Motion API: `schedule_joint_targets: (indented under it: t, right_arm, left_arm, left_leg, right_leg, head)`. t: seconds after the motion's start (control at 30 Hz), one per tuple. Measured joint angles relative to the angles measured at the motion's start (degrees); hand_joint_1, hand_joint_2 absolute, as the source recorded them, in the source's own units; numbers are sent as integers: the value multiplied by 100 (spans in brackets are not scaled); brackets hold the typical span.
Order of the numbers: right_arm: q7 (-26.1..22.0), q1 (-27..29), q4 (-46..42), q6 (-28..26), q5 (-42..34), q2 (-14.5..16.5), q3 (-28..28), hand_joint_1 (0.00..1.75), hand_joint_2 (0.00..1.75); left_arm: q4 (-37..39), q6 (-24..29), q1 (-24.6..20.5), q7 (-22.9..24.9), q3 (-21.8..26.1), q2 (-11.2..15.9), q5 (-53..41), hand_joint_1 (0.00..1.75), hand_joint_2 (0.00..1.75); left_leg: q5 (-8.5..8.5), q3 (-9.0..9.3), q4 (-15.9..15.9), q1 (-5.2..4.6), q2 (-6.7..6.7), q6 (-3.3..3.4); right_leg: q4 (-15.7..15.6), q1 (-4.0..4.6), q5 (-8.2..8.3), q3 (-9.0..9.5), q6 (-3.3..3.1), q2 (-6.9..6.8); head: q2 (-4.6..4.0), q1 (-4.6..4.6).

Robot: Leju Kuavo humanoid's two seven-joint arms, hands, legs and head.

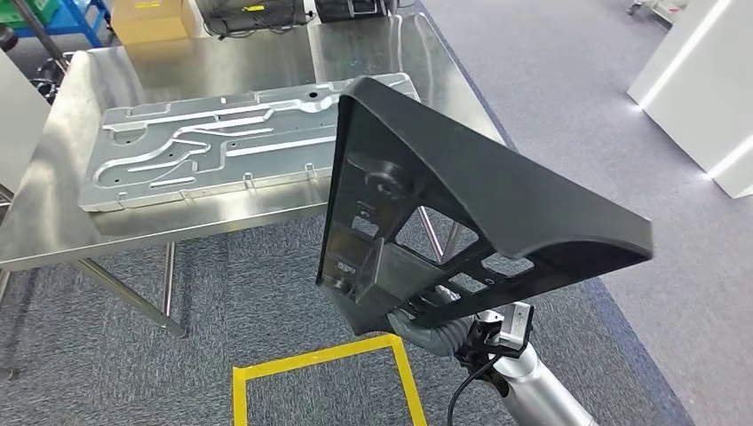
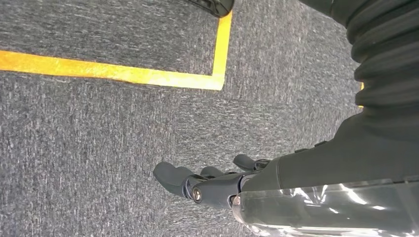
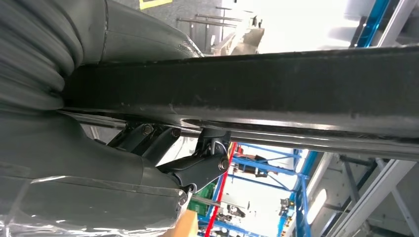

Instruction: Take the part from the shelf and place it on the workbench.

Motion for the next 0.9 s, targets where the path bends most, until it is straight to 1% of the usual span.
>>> schedule_joint_targets:
  t: [0.03,0.07,0.1,0.13,0.2,0.23,0.27,0.3,0.33,0.37,0.4,0.43,0.47,0.5,0.53,0.57,0.6,0.63,0.7,0.77,0.8,0.83,0.87,0.9]
  right_arm:
    - [6,2,1,-8,11,0,-8,175,175]
    - [11,1,3,-11,17,0,-15,175,175]
    - [15,2,2,-11,21,-1,-21,175,175]
    - [17,6,2,-13,24,-1,-25,175,175]
    - [18,19,-1,-17,28,-5,-30,175,175]
    - [10,27,-4,-18,29,-7,-31,175,175]
    - [0,32,-16,-16,28,-9,-33,175,175]
    - [-15,34,-28,-11,25,-9,-34,175,175]
    - [-30,39,-39,-6,22,-8,-34,175,175]
    - [-41,46,-46,4,20,-8,-35,175,175]
    - [-49,57,-43,15,20,-8,-35,175,175]
    - [-56,69,-38,25,20,-8,-35,175,175]
    - [-61,78,-33,38,21,-8,-35,175,175]
    - [-70,82,-28,50,19,-7,-35,175,175]
    - [-81,80,-25,63,15,-7,-35,175,175]
    - [-92,75,-22,78,11,-7,-35,175,175]
    - [-106,70,-17,90,5,-7,-35,175,175]
    - [-119,68,-13,98,2,-7,-37,175,175]
    - [-136,69,-6,100,-1,-8,-40,175,175]
    - [-142,74,-9,84,2,-8,-51,175,175]
    - [-144,75,-11,64,5,-8,-61,175,175]
    - [-145,79,-12,39,13,-8,-71,175,175]
    - [-145,91,-8,11,29,-8,-80,175,175]
    - [-144,113,-1,-32,58,-8,-87,175,175]
  left_arm:
    - [0,-4,-1,-5,-1,-2,0,0,175]
    - [1,-8,-5,-9,-1,-2,0,0,175]
    - [1,-13,-14,-14,-1,-2,0,0,175]
    - [1,-18,-20,-19,-1,-2,0,0,175]
    - [1,-31,-19,-28,-2,-3,-1,0,175]
    - [0,-39,-13,-30,-2,-1,-1,0,175]
    - [0,-45,-10,-31,-2,0,-1,0,175]
    - [0,-50,-14,-32,-2,2,-2,0,175]
    - [0,-53,-24,-31,-2,4,-2,0,175]
    - [0,-54,-33,-29,-3,3,-2,0,175]
    - [0,-53,-36,-23,-3,3,-2,0,175]
    - [0,-51,-32,-17,-4,2,-2,0,175]
    - [0,-48,-24,-13,-3,1,-2,0,175]
    - [0,-44,-19,-10,-3,0,-1,0,175]
    - [0,-40,-17,-14,-2,2,-1,0,175]
    - [1,-37,-18,-20,-2,8,0,0,175]
    - [1,-35,-21,-28,-2,13,0,0,175]
    - [1,-33,-25,-37,-2,18,0,0,175]
    - [1,-32,-29,-51,-1,21,0,0,175]
    - [1,-32,-25,-61,1,22,0,0,175]
    - [1,-33,-25,-65,1,22,0,0,175]
    - [0,-35,-26,-70,1,22,0,0,175]
    - [0,-39,-28,-76,1,21,0,0,175]
    - [0,-47,-27,-83,1,21,0,0,175]
  left_leg:
    - [-47,54,8,15,-39,-30]
    - [-92,94,17,23,-73,-64]
    - [-130,112,27,25,-109,-105]
    - [-156,116,31,24,-137,-146]
    - [-184,115,7,29,-178,-221]
    - [-204,129,-2,38,-168,-252]
    - [-241,130,39,43,-121,-276]
    - [-320,69,198,42,-59,-293]
    - [-437,-71,484,39,6,-299]
    - [-565,-287,875,34,56,-296]
    - [-672,-544,1279,30,71,-288]
    - [-692,-752,1561,28,74,-276]
    - [-597,-870,1645,22,76,-257]
    - [-396,-876,1499,13,78,-227]
    - [-117,-785,1161,-5,83,-180]
    - [100,-668,820,-29,90,-131]
    - [237,-549,510,-53,99,-91]
    - [276,-472,314,-75,107,-66]
    - [205,-420,187,-94,110,-50]
    - [191,-363,114,-65,107,-16]
    - [185,-318,76,-48,108,10]
    - [173,-273,48,-34,110,34]
    - [148,-238,38,-35,111,55]
    - [119,-209,37,-36,113,67]
  right_leg:
    - [-406,-26,285,135,20,25]
    - [-772,-43,482,282,31,74]
    - [-1058,-47,581,402,12,124]
    - [-1215,-40,591,467,-20,166]
    - [-1271,-15,507,498,-124,177]
    - [-1284,-16,491,516,-169,163]
    - [-1298,-20,470,553,-217,149]
    - [-1314,-20,447,596,-264,131]
    - [-1325,-11,421,640,-305,111]
    - [-1328,8,389,676,-337,92]
    - [-1327,30,357,705,-359,78]
    - [-1325,53,326,737,-373,71]
    - [-1324,74,292,777,-381,66]
    - [-1324,92,255,828,-385,64]
    - [-1325,107,212,886,-385,61]
    - [-1325,123,173,937,-378,57]
    - [-1319,135,138,967,-363,56]
    - [-1316,142,115,973,-343,55]
    - [-1322,143,90,962,-288,55]
    - [-1285,139,40,968,-220,40]
    - [-1144,137,-35,912,-185,32]
    - [-899,128,-144,791,-153,24]
    - [-529,113,-284,580,-124,20]
    - [-126,95,-411,326,-100,18]
  head:
    - [0,0]
    - [0,1]
    - [0,1]
    - [0,1]
    - [0,0]
    - [0,-1]
    - [0,-1]
    - [0,-1]
    - [0,-1]
    - [0,-1]
    - [0,-1]
    - [0,0]
    - [0,0]
    - [0,0]
    - [0,0]
    - [0,1]
    - [0,0]
    - [0,-1]
    - [0,-1]
    - [0,0]
    - [0,1]
    - [0,1]
    - [0,1]
    - [0,1]
